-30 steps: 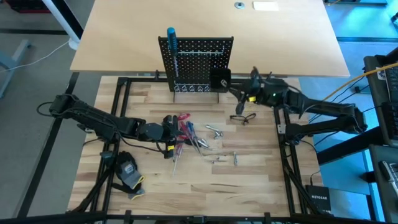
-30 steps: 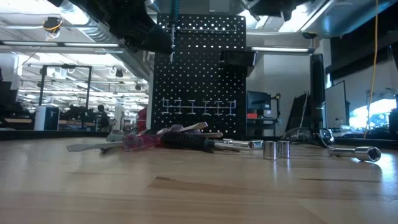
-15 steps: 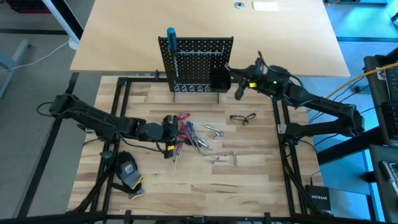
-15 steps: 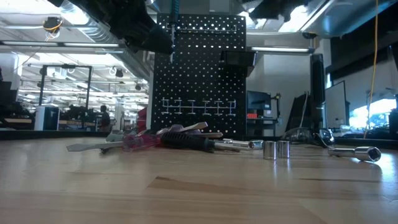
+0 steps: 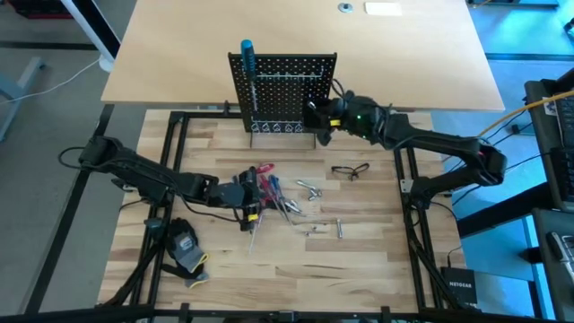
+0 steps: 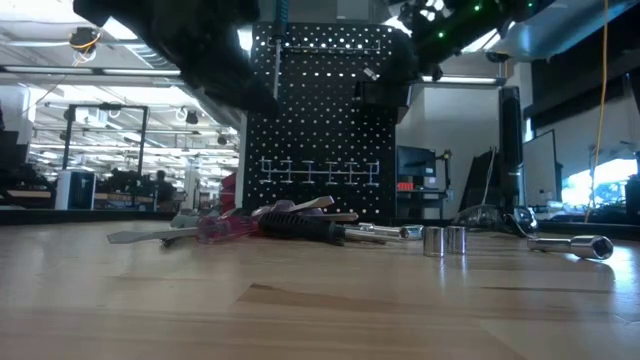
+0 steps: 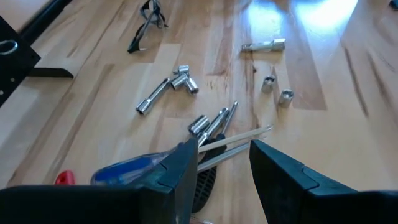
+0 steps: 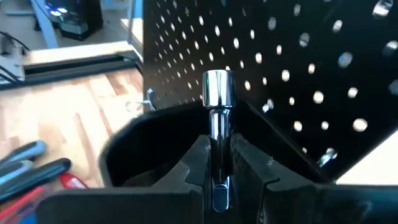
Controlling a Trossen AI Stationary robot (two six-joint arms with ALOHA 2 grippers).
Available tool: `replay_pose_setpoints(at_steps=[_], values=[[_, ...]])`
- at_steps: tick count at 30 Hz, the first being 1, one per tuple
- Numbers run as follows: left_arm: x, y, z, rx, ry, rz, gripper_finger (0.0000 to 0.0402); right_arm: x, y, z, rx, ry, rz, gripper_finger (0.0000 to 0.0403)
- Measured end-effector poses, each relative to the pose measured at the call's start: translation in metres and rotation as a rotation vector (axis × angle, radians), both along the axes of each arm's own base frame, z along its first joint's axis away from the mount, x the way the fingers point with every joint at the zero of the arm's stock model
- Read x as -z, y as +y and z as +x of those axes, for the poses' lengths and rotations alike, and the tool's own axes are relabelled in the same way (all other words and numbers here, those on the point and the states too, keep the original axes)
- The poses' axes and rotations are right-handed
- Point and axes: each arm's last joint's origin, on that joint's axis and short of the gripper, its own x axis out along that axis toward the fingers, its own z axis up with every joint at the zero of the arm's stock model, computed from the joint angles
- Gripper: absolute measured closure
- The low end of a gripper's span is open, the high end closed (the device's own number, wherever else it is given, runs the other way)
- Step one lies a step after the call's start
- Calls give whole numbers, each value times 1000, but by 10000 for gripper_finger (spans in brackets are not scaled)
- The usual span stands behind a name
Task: Hang tools onto peg board
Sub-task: Put the silver extension bar into the black bin on the peg board
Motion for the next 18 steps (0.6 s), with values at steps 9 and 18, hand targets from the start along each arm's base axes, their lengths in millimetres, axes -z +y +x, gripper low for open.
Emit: replay_pose_setpoints(at_steps=[9,18], values=[[0,0,1,0,-5,-1,265,1,0,0,11,2,-1,356],[0,0,1,1,-5,-1,265,0,0,0,9,1,-7,287]])
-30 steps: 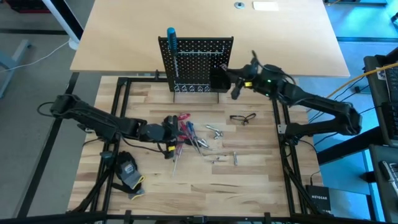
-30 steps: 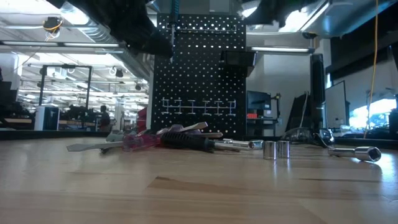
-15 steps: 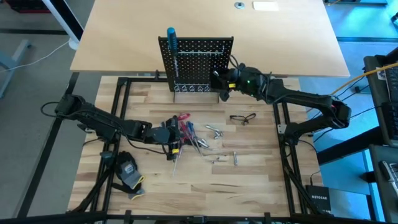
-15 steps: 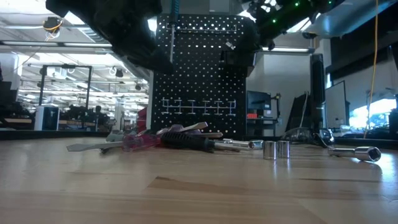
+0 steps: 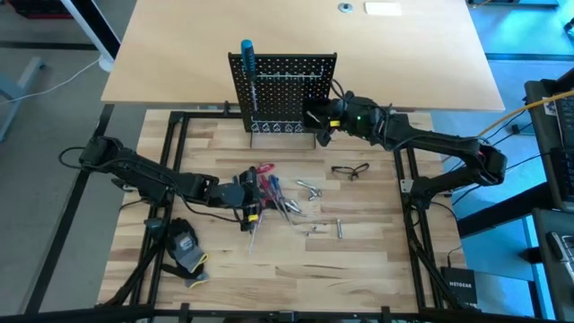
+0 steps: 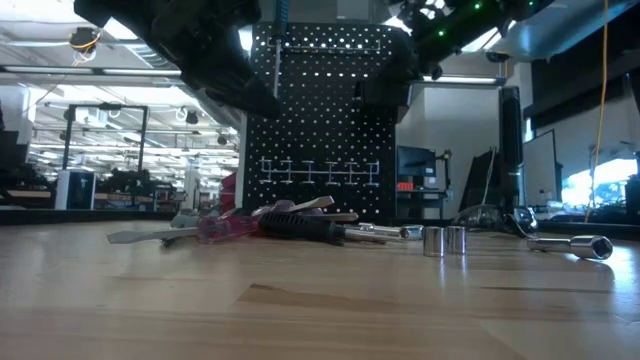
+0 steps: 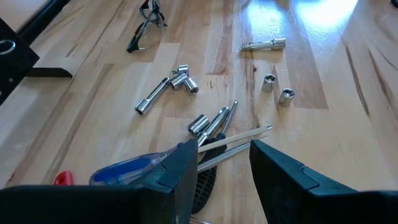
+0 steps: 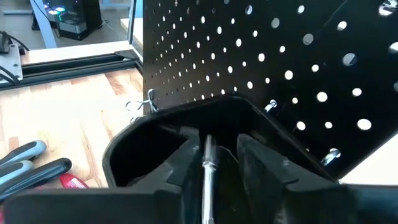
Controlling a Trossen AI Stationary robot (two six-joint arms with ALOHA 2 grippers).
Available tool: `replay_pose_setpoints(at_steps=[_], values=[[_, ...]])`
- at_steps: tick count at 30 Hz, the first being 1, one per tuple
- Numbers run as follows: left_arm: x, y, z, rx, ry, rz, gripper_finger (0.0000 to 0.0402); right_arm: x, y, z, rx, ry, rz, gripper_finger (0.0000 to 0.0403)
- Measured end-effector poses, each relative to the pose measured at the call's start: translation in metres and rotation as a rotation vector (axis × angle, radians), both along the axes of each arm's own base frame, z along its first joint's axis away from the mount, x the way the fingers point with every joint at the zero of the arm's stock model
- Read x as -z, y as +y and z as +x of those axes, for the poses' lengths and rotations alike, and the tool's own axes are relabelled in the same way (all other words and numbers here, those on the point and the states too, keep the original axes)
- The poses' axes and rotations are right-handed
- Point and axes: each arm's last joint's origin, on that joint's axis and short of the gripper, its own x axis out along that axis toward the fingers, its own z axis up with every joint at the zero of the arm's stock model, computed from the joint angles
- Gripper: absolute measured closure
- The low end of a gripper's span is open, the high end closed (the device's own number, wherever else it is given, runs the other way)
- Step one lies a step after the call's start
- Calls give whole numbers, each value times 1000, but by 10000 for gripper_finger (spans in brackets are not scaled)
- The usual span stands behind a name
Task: Hang tools onto peg board
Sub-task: Put the silver extension bar into the black bin on the peg board
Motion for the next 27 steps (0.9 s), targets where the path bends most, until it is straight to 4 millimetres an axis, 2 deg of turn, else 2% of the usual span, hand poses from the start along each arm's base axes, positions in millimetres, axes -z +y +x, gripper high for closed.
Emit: replay_pose_setpoints(at_steps=[3,7,11,14,18,21,27], values=[[0,0,0,0,1,0,265,-4,3,-4,-5,-3,-7,268],[1,0,-1,0,9,2,265,-17,19,-12,-53,-32,-17,260],[0,0,0,0,6,1,265,-30,49,-16,-212,-76,-12,259],[0,0,0,0,5,1,265,-29,72,-13,-329,-55,9,259],[0,0,0,-1,5,0,265,-17,95,-7,-425,40,45,259],[0,0,0,-2,4,-2,265,0,108,-2,-459,161,92,259],[0,0,0,0,5,0,265,37,120,14,-487,378,163,259]])
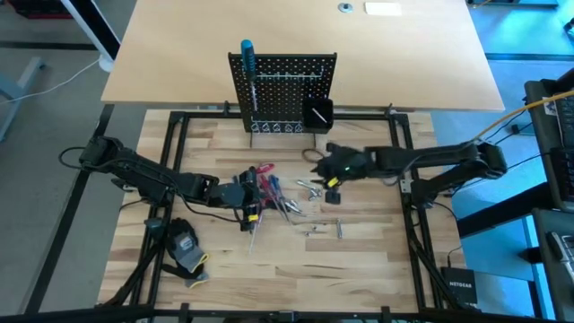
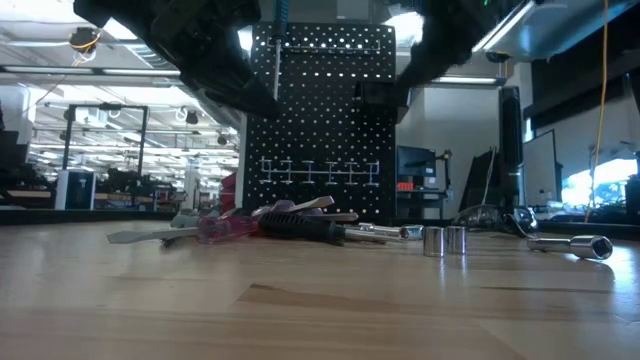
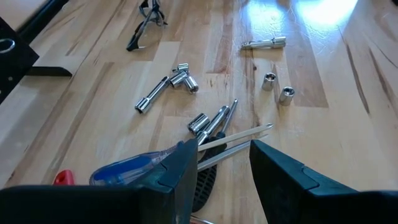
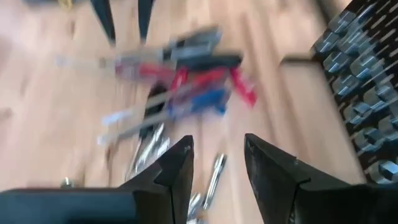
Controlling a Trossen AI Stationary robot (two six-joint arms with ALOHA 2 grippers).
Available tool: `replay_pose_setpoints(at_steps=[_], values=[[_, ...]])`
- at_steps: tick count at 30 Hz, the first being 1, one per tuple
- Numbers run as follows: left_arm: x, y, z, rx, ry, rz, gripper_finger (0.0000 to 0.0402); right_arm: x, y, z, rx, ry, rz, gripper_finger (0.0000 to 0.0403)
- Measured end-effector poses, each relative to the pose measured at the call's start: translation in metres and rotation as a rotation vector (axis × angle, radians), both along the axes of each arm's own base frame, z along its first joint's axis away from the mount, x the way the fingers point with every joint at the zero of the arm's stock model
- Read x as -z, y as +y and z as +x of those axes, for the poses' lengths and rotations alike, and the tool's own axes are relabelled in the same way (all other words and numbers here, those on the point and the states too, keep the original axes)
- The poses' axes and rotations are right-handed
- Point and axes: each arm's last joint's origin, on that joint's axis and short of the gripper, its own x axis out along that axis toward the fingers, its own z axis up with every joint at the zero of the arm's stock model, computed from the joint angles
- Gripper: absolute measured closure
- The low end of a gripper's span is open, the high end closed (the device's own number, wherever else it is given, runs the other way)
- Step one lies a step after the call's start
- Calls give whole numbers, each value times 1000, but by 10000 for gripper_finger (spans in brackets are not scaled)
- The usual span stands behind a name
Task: Hang tools onto peg board
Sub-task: Put the silver extension bar into the black bin on the peg board
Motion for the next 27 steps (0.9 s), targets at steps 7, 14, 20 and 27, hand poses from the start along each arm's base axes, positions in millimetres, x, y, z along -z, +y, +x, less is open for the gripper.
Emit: replay_pose_setpoints(at_steps=[7,14,20,27], values=[[0,0,0,0,-3,-1,265,49,-2,26,22,187,-20,259],[0,0,0,-2,0,-2,265,88,-4,42,77,295,-47,259],[0,0,0,-2,-1,-3,265,107,-5,53,129,304,-30,259],[0,0,0,-2,-1,-3,265,123,-20,57,207,326,6,259]])
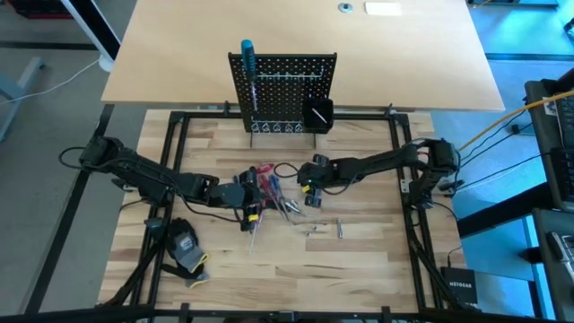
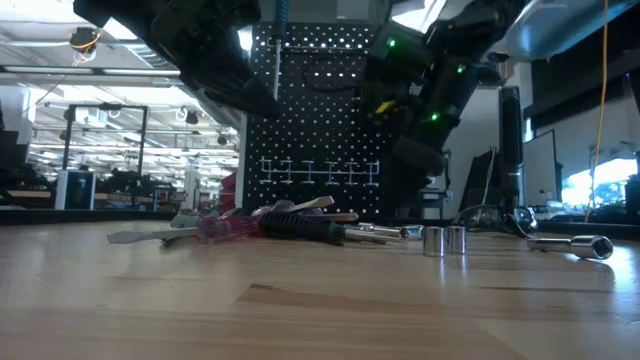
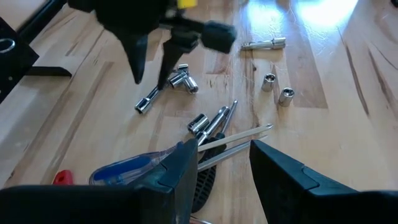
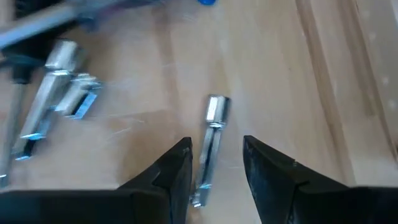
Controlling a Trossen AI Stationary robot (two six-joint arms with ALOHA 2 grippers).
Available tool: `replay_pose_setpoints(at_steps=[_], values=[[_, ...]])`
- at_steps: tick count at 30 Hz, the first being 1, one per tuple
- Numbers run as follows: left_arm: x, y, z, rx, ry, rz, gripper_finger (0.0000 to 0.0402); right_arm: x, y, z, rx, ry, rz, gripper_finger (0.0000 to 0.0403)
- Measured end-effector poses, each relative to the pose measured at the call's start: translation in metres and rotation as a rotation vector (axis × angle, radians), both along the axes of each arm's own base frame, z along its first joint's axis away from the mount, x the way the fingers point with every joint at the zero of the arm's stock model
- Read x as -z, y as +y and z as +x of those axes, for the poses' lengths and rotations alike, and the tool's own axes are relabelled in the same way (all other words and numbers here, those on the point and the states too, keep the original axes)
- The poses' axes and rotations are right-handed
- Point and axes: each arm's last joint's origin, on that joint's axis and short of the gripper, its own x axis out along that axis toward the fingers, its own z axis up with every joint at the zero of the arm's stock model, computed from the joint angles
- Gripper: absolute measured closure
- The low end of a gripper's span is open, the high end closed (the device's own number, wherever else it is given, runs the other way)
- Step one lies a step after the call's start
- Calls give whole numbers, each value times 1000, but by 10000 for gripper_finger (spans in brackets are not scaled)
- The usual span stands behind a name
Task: Hang tools onto peg board
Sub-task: Put the silver extension bar into the black bin on the peg board
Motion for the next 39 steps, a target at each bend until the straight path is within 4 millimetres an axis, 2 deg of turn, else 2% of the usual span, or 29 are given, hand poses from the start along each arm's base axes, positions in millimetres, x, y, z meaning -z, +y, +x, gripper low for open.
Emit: replay_pose_setpoints(at_steps=[8,17,20,27,30,35,39], values=[[0,0,0,0,1,0,265,6,-16,2,20,-23,104,259],[0,0,0,-4,0,-7,265,23,-15,6,15,17,151,262],[0,0,0,-4,-1,-7,265,27,-15,7,14,16,152,282],[0,0,0,-5,0,-6,265,28,-15,9,2,1,152,357],[0,0,0,-4,0,-6,265,27,-15,10,-15,-4,134,363],[0,0,0,-4,-1,-6,265,20,-16,8,1,-17,92,349],[0,0,0,-4,-1,-6,265,-3,-17,5,-7,-82,49,354]])
